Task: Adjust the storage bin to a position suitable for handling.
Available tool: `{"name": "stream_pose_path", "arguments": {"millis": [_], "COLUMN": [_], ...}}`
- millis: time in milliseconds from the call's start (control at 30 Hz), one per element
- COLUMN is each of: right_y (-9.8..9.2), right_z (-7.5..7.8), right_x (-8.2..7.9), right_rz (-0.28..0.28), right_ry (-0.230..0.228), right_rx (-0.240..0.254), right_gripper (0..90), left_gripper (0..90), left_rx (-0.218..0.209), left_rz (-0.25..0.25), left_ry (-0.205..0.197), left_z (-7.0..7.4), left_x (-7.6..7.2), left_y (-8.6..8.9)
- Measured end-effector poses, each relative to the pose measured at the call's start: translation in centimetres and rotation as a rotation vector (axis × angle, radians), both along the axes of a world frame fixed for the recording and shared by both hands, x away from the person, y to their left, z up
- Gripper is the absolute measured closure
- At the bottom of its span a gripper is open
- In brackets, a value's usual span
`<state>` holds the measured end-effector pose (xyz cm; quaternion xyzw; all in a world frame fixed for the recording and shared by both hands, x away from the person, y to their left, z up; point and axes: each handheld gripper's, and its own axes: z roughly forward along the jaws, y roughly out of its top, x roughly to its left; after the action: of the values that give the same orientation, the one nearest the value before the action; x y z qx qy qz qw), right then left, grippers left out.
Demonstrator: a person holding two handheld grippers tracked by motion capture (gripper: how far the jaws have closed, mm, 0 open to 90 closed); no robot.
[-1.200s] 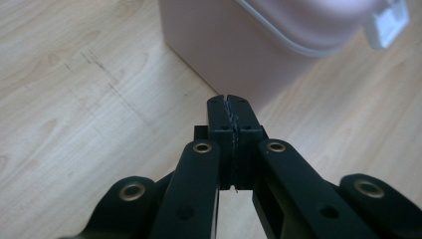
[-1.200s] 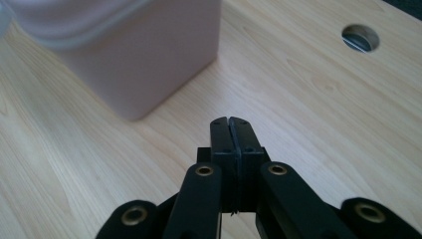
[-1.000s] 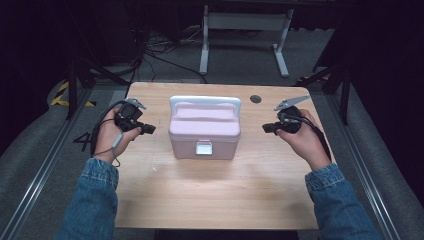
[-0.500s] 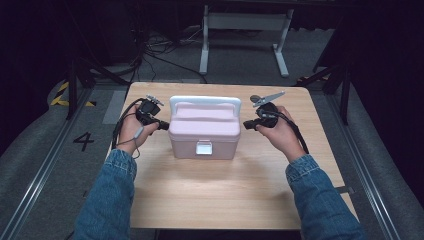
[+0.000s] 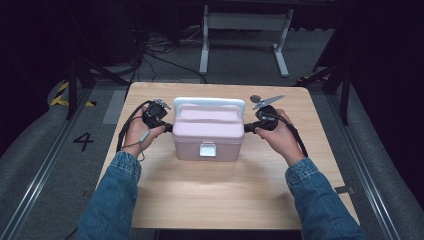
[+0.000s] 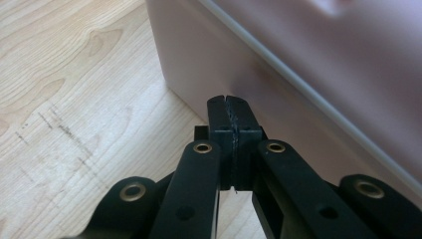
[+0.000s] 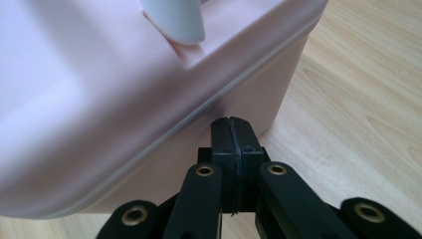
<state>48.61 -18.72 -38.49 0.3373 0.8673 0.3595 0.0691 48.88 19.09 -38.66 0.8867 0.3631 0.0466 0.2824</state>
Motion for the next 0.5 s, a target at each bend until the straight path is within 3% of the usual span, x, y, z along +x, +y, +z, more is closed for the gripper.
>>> {"name": "stream_pose_path", "arguments": {"millis": [200,400,500], "right_y": [-1.6,-3.7,-4.6], "right_z": [0.2,0.6,0.8], "right_x": [-1.8,-4.7,-6.1], "right_rz": [-0.009,-0.007,-0.003], "right_ry": [0.01,0.01,0.008], "right_rx": [-0.022,-0.062,-0.09], "right_gripper": [90.0,90.0,90.0], "left_gripper": [90.0,90.0,90.0], "left_rx": [-0.017,0.027,0.021], "left_rz": [-0.047,-0.092,-0.119], "left_ry": [0.0,-0.009,0.004], "left_z": [-0.1,0.2,0.2], "left_x": [-1.5,-3.6,-4.5], "left_y": [-1.8,-4.6,-5.6]}}
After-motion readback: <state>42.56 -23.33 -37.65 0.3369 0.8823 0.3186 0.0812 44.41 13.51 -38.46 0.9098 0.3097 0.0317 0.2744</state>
